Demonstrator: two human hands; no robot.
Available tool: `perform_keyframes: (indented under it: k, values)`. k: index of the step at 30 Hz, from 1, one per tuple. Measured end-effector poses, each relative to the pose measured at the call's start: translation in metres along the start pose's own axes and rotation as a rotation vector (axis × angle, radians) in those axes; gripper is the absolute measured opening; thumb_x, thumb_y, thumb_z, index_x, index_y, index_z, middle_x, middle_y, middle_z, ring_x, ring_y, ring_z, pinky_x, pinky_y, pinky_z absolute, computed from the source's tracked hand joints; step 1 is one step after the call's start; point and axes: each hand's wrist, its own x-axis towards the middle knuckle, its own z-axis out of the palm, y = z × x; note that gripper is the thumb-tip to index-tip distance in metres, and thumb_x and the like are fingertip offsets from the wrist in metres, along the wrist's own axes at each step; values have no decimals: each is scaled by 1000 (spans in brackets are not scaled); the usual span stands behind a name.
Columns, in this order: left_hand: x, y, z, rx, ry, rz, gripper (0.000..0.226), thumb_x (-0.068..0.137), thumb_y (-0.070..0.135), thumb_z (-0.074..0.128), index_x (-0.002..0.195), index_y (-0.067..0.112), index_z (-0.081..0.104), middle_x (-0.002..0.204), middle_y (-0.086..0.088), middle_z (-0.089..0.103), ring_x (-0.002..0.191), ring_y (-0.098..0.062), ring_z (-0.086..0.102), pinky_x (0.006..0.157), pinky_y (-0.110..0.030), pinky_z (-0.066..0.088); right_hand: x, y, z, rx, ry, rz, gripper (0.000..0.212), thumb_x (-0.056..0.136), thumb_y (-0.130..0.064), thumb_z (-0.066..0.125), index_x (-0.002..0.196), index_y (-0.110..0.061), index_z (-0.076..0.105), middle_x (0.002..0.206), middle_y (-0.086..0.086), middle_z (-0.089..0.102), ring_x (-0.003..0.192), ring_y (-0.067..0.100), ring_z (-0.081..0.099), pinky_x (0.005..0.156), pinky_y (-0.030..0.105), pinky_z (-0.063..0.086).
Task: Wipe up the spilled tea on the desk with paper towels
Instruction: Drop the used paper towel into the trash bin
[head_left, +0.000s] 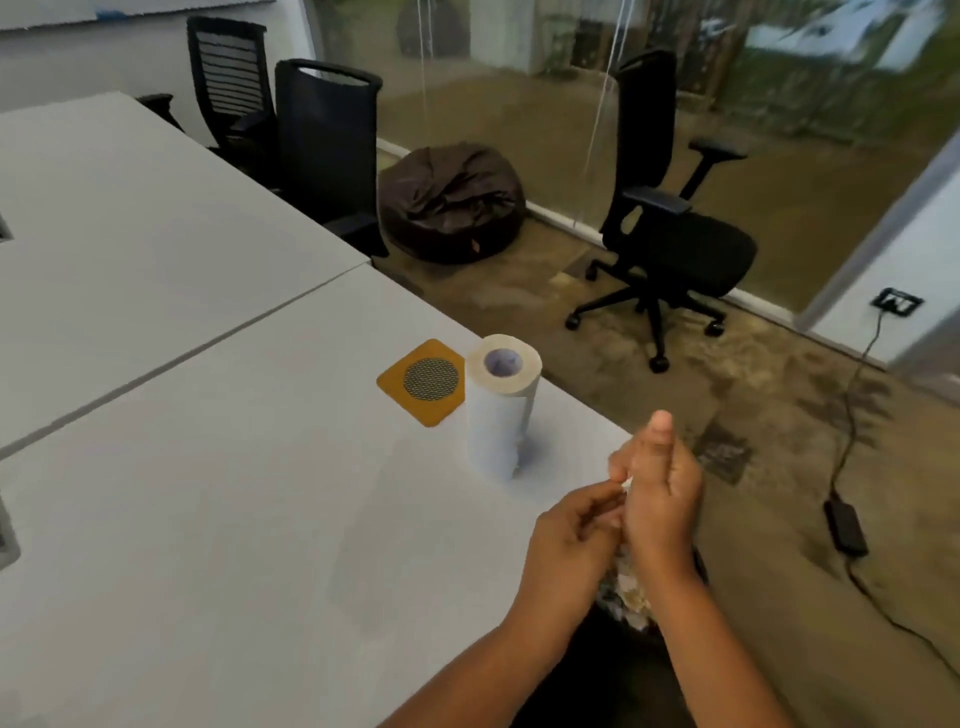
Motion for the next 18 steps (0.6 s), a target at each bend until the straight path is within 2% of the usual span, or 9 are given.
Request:
perform_keyframes:
  k: [2, 4, 6, 9, 10, 12, 14, 16, 18]
  values:
    - [4, 4, 28, 18, -122, 43, 29, 92, 10, 50, 116, 18, 63, 113, 6, 66, 99, 1, 61, 92, -16, 48, 11, -1, -32, 14, 77, -83, 53, 93, -52, 31, 53, -21, 46, 49, -6, 54, 47, 4, 49, 51, 13, 42]
    - [8, 4, 52, 56, -208, 97, 34, 92, 7, 47, 121, 21, 59, 113, 11, 62, 98, 12, 57, 91, -9, 45, 18, -3, -61, 21, 114, -183, 46, 94, -53, 31, 57, -33, 49, 54, -15, 53, 52, 7, 50, 54, 22, 44]
    - [13, 2, 75, 72, -252, 174, 40, 93, 3, 44, 127, 21, 53, 122, 10, 59, 107, 11, 53, 98, -13, 42, 27, -1, -87, 2, 152, -293, 37, 97, -48, 30, 65, -39, 48, 63, -18, 51, 61, 12, 51, 61, 27, 44]
    - [22, -2, 107, 107, -343, 298, 55, 89, -4, 37, 132, 30, 42, 140, 13, 41, 128, 9, 35, 108, -11, 28, 46, 16, -120, -99, 240, -372, 32, 100, -36, 27, 75, -40, 46, 75, -3, 48, 73, 8, 52, 72, 22, 44]
    - [28, -4, 117, 137, -388, 322, 60, 87, -7, 36, 132, 33, 37, 143, 17, 32, 131, 13, 27, 108, -7, 22, 51, 27, -130, -149, 284, -355, 33, 101, -33, 26, 76, -33, 48, 78, 3, 47, 76, 4, 51, 74, 17, 42]
    - [47, -12, 133, 207, -442, 306, 63, 85, -11, 35, 135, 27, 33, 147, 13, 21, 133, 13, 16, 104, -1, 16, 59, 54, -145, -296, 342, -266, 38, 100, -28, 28, 78, -9, 54, 84, 17, 48, 79, -1, 47, 77, 10, 39]
    - [71, -22, 143, 248, -401, 202, 57, 87, -12, 36, 137, 15, 36, 153, 2, 17, 140, -2, 14, 106, -6, 16, 62, 84, -154, -406, 304, -101, 38, 97, -23, 33, 84, 2, 58, 95, 23, 52, 90, 16, 52, 82, 20, 42]
    - [91, -36, 144, 296, -321, 101, 54, 88, -11, 36, 138, 11, 37, 155, -3, 16, 142, -14, 15, 105, -12, 15, 58, 114, -163, -459, 222, 82, 31, 98, -18, 39, 95, 4, 61, 108, 22, 54, 104, 33, 51, 89, 35, 41]
    - [99, -53, 138, 333, -280, 48, 53, 89, -9, 36, 137, 13, 39, 153, -3, 22, 142, -16, 19, 107, -15, 15, 49, 137, -179, -485, 210, 212, 29, 99, -16, 38, 102, -1, 62, 116, 19, 54, 114, 33, 48, 96, 35, 37]
